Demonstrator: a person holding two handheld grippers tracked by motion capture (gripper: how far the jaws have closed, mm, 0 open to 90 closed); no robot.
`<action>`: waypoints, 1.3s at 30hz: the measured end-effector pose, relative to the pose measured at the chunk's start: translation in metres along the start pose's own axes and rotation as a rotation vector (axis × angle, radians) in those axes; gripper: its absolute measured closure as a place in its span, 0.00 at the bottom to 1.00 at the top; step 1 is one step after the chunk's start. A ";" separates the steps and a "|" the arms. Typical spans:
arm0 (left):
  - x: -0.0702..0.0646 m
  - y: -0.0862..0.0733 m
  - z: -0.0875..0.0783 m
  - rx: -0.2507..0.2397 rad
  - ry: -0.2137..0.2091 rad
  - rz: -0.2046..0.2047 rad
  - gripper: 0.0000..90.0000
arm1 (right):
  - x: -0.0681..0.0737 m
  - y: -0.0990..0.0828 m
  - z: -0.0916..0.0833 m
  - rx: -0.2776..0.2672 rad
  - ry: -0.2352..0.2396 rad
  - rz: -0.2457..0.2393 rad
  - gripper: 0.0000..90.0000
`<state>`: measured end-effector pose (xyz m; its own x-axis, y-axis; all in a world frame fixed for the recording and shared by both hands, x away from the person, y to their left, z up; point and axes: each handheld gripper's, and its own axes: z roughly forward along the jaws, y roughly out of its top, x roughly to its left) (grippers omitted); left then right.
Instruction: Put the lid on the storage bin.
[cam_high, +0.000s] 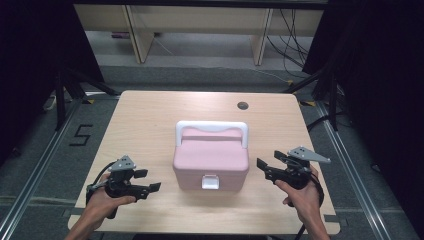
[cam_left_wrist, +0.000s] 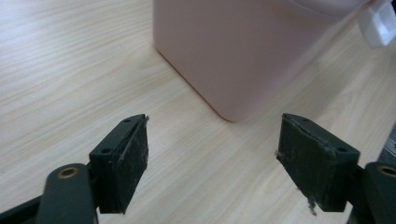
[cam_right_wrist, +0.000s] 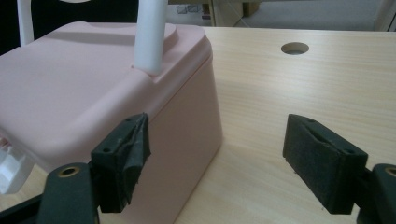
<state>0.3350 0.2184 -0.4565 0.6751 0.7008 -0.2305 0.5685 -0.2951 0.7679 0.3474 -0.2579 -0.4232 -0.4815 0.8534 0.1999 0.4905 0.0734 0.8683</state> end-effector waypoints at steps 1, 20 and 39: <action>-0.002 0.000 0.000 0.007 -0.011 -0.006 0.26 | 0.000 -0.001 -0.001 -0.013 0.000 -0.014 0.23; -0.022 -0.010 -0.002 0.017 -0.051 0.033 0.20 | 0.010 -0.025 -0.003 0.020 -0.030 0.023 0.19; -0.038 -0.019 -0.001 0.025 -0.056 0.071 0.19 | 0.019 -0.055 -0.019 0.007 0.047 -0.041 0.18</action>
<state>0.2981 0.1980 -0.4622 0.7390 0.6402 -0.2098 0.5295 -0.3594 0.7684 0.2971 -0.2554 -0.4580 -0.5344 0.8247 0.1852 0.4749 0.1117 0.8729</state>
